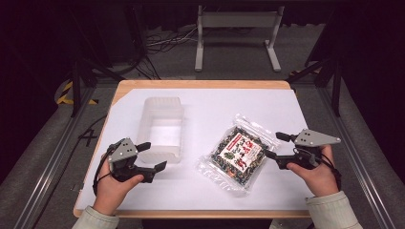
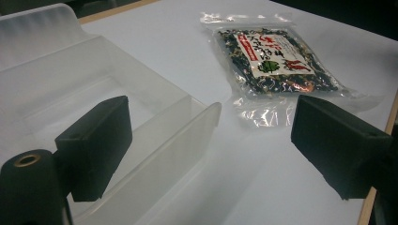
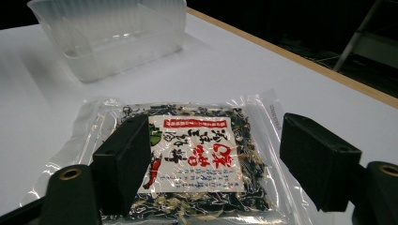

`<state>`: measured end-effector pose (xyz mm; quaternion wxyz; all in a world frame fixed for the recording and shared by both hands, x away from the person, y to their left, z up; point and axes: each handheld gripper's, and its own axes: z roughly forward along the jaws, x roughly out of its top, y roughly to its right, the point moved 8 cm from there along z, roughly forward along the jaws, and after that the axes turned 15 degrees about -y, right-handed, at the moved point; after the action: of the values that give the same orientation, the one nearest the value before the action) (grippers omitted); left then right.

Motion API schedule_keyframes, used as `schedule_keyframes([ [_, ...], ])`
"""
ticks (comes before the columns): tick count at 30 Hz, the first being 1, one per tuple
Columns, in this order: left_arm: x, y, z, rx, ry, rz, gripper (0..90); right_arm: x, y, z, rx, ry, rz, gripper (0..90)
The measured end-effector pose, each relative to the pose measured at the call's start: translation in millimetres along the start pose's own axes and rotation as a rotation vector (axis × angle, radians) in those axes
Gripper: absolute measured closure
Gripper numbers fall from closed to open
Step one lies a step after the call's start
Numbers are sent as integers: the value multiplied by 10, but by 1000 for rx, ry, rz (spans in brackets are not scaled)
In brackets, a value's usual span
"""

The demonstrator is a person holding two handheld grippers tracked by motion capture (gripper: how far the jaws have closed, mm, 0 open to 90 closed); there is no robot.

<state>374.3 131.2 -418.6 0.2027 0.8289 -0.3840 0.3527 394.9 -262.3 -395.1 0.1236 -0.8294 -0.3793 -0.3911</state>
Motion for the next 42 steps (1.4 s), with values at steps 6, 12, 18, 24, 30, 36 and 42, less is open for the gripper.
schedule_keyframes([
  [6, 11, -10, -10, 1, 6, -1, 139, 8, 6, 53, 12, -28, -21, 327],
  [12, -13, -1, -33, 4, 9, -11, 140, 27, 100, 104, 19, -59, 12, 337],
  [18, -53, 5, -66, 13, 11, -18, 141, -32, 329, 219, 3, -150, 118, 268],
  [24, -100, 7, -76, 17, 2, -22, 141, -31, 562, 325, -26, -181, 130, 251],
  [30, -113, 7, -85, 19, 4, -25, 141, -28, 668, 410, -43, -241, 119, 235],
  [36, -118, 15, -57, 16, -6, -16, 140, -76, 778, 502, -40, -257, 144, 235],
  [42, -119, 13, -37, 15, -12, -15, 141, -115, 816, 558, -27, -262, 152, 246],
])
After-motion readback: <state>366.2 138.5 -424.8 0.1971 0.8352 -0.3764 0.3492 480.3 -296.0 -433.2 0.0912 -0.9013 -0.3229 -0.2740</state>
